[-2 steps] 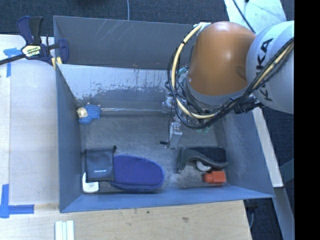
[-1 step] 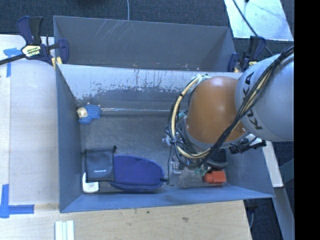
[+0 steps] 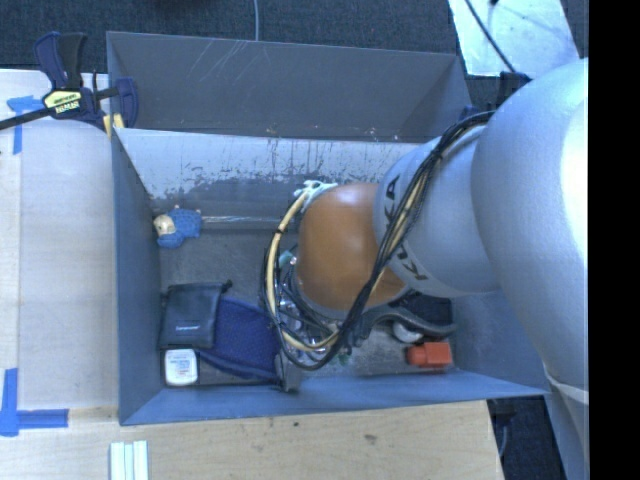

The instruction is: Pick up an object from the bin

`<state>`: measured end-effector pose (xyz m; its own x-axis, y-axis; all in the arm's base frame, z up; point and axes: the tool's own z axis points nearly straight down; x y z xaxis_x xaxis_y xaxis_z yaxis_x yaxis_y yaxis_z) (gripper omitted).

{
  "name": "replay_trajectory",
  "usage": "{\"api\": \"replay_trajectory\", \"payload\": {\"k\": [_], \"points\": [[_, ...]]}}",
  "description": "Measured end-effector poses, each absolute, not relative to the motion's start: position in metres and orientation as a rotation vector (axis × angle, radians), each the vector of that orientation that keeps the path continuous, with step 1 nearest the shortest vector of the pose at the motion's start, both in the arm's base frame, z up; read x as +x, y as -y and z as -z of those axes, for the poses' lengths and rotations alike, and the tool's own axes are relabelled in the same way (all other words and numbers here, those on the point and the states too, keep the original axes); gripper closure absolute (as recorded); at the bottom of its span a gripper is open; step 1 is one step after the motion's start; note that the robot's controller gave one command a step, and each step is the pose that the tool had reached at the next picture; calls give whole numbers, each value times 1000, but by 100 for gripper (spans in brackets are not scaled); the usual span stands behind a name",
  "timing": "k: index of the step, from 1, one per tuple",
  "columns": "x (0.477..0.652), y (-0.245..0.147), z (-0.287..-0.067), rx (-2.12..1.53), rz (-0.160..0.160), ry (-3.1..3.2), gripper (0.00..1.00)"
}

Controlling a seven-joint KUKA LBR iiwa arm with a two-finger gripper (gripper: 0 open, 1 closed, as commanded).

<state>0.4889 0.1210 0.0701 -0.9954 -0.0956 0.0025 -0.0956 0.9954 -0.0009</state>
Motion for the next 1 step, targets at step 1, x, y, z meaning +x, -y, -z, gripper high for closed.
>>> {"api": "replay_trajectory", "payload": {"k": [1], "points": [[540, -157, -72, 761, 0, 3054, 0]]}}
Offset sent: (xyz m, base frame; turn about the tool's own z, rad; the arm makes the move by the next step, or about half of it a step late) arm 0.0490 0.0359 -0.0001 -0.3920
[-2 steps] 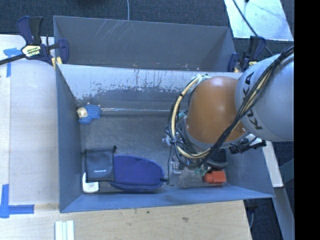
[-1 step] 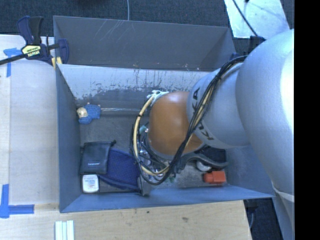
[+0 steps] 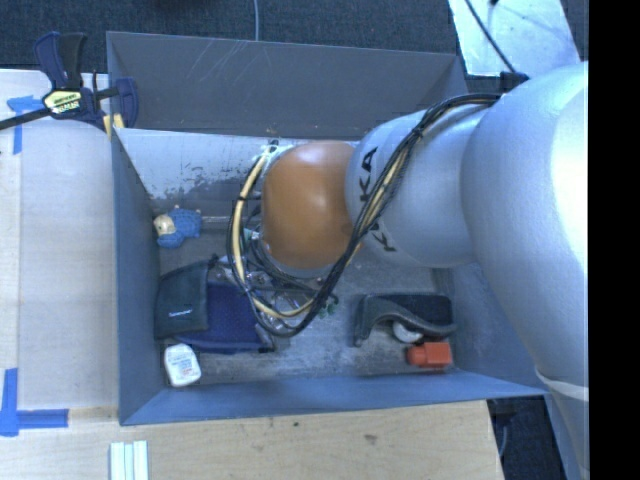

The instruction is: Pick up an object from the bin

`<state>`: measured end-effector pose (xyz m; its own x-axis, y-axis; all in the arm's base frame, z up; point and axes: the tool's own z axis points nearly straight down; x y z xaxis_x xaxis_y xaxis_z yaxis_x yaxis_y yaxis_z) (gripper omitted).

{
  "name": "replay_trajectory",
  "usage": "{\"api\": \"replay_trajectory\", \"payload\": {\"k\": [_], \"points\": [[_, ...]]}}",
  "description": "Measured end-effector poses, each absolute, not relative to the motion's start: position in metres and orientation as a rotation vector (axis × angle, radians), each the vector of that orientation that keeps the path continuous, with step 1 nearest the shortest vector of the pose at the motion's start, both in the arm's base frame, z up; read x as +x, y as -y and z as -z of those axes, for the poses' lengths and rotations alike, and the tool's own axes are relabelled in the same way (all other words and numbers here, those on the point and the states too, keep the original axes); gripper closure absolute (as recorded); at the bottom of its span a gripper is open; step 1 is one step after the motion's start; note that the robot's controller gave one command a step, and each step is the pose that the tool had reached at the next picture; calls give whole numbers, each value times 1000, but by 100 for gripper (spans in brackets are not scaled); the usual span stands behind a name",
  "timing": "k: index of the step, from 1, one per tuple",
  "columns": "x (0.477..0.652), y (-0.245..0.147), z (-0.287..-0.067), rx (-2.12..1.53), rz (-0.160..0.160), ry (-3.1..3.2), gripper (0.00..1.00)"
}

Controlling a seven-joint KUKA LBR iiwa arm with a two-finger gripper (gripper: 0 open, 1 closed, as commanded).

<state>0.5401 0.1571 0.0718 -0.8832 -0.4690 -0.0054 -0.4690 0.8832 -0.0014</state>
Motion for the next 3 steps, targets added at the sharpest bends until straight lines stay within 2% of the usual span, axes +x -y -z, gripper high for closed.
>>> {"api": "replay_trajectory", "payload": {"k": [1, 2, 3], "points": [[542, -157, -74, -751, -1, -3040, 100], [513, -155, -203, -761, -1, -3037, 100], [540, -159, -203, -996, -1, -2973, 100]]}}
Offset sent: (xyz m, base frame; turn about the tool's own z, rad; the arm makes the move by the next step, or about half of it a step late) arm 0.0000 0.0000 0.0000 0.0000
